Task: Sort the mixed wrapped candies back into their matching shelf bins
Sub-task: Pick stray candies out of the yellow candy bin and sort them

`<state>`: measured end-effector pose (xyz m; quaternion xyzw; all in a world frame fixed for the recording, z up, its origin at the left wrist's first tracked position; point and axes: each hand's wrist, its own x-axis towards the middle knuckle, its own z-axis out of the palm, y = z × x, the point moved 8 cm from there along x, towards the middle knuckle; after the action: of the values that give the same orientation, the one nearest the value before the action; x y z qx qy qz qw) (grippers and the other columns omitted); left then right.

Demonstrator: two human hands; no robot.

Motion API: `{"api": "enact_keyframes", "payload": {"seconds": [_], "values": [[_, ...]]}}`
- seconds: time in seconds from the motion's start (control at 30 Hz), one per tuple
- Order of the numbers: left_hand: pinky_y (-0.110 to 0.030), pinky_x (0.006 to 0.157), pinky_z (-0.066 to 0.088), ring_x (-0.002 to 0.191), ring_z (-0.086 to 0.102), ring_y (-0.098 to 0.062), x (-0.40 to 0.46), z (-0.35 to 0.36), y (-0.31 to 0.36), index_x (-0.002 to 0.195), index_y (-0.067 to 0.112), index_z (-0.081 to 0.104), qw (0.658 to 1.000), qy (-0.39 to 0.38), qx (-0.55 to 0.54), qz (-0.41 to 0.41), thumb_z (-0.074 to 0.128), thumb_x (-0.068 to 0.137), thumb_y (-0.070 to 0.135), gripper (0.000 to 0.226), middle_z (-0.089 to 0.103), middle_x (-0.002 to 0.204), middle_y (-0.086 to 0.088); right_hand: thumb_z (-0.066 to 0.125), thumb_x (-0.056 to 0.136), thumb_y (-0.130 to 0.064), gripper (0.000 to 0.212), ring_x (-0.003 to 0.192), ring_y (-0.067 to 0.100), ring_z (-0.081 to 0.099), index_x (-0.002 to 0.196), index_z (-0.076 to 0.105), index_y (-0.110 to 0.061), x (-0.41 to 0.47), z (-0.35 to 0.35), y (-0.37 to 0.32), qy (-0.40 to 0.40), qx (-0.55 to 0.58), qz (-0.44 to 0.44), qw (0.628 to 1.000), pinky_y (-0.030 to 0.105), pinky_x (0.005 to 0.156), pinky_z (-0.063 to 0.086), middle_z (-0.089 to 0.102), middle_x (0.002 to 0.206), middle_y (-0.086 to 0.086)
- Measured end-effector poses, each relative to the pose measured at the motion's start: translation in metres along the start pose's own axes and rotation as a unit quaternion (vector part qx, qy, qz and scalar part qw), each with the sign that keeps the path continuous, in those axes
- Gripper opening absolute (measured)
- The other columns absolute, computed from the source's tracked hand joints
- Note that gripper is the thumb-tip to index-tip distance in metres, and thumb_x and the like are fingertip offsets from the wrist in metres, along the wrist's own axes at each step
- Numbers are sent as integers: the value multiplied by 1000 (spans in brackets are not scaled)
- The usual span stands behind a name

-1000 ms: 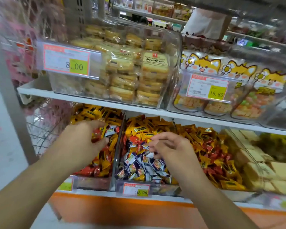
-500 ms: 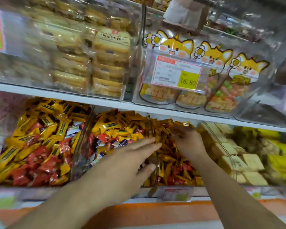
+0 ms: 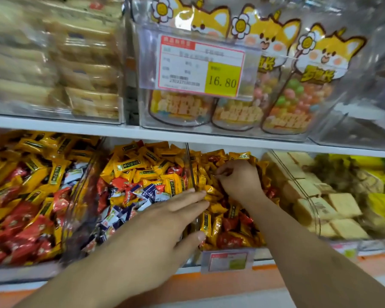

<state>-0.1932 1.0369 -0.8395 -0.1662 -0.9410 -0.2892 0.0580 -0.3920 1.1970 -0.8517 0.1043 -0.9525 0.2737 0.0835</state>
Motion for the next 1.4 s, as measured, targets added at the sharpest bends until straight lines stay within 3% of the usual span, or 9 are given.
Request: {"api": "enact_keyframes", "payload": {"seconds": [0.13, 0.27, 0.4, 0.53, 0.7, 0.8, 0.9, 1.23, 1.4], "values": [[-42, 124, 28, 152, 0, 10, 4, 0, 0, 156, 51, 27, 1000, -7, 16, 8, 41, 101, 65, 59, 5, 162, 41, 73, 87, -13, 16, 69, 1, 64, 82, 79, -27, -7, -14, 2, 22, 48, 5, 999, 6, 49, 41, 72, 81, -16], [-30, 124, 26, 145, -1, 21, 2, -10, 14, 154, 55, 27, 1000, -25, 9, -8, 44, 101, 60, 56, -2, 155, 51, 73, 87, -18, 19, 72, 3, 67, 75, 76, -31, -18, -40, 10, 60, 123, 34, 990, 26, 60, 54, 72, 74, -15], [-17, 111, 33, 141, 26, -2, -3, -16, 24, 154, 57, 24, 997, -60, 2, -50, 44, 103, 56, 55, -7, 151, 55, 71, 89, -15, 22, 80, -3, 66, 76, 76, -32, -33, -49, 12, 48, 128, 21, 990, 21, 68, 53, 72, 78, -18], [-29, 122, 31, 147, 16, 15, -9, -8, 12, 153, 58, 24, 1000, -22, 9, -18, 46, 101, 59, 57, -8, 151, 54, 70, 96, -17, 14, 89, -3, 65, 98, 79, -27, -33, -42, 3, 13, 129, -3, 992, 15, 69, 49, 71, 92, -18], [-47, 125, 24, 153, 5, 8, -10, 2, -5, 153, 58, 24, 999, -14, -42, 18, 46, 97, 60, 60, 4, 160, 43, 67, 99, -20, 21, 90, 11, 71, 116, 77, -28, -19, -20, -12, -32, 78, -34, 996, 23, 69, 58, 74, 107, -7], [-48, 124, 27, 152, 16, 5, -5, 5, -9, 151, 61, 24, 997, -14, -75, 20, 43, 94, 63, 60, 8, 161, 42, 67, 99, -19, 27, 114, 13, 65, 124, 75, -27, -10, -2, -13, -69, 30, -51, 996, 9, 79, 46, 69, 129, -5], [-47, 121, 33, 149, 27, 5, -2, 7, -12, 149, 61, 27, 997, -15, -78, 19, 45, 94, 60, 58, 11, 160, 42, 64, 99, -15, 34, 126, 17, 59, 130, 71, -26, -5, 8, -14, -98, -32, -78, 992, 18, 94, 43, 64, 139, -5], [-49, 118, 38, 151, 22, 4, -4, 1, -8, 149, 64, 28, 998, -20, -47, 29, 49, 98, 59, 56, 11, 161, 40, 72, 89, -9, 20, 82, 7, 60, 90, 74, -28, -6, -4, 3, -53, 3, -26, 998, 12, 59, 40, 65, 90, -13], [-40, 114, 43, 143, 31, 12, -6, -7, -2, 146, 66, 31, 1000, -8, -23, 4, 51, 98, 59, 53, 11, 157, 46, 77, 87, -10, 14, 81, 1, 61, 87, 73, -24, -21, -41, 10, 13, 68, -13, 997, 21, 68, 50, 66, 85, -10]]}}
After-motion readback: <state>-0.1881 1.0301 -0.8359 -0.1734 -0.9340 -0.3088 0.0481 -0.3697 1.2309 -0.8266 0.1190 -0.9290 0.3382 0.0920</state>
